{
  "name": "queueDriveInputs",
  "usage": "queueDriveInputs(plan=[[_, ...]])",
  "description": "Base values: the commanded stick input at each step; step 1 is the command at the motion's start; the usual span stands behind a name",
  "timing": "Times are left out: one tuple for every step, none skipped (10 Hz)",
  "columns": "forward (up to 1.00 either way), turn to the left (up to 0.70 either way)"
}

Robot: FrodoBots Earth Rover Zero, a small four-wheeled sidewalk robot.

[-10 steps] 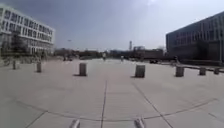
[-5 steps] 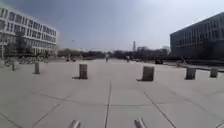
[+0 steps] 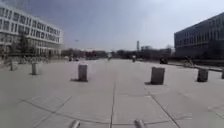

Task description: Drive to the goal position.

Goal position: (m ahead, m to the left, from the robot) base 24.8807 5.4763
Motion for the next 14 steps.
queueDriveInputs(plan=[[0.85,0.01],[0.85,0.01],[0.85,0.01],[0.85,0.01],[0.85,0.01],[0.85,0.01],[0.85,0.01],[0.85,0.01],[0.85,0.01],[0.85,0.01],[0.85,0.01],[0.85,0.01],[0.85,0.01],[0.85,0.01]])
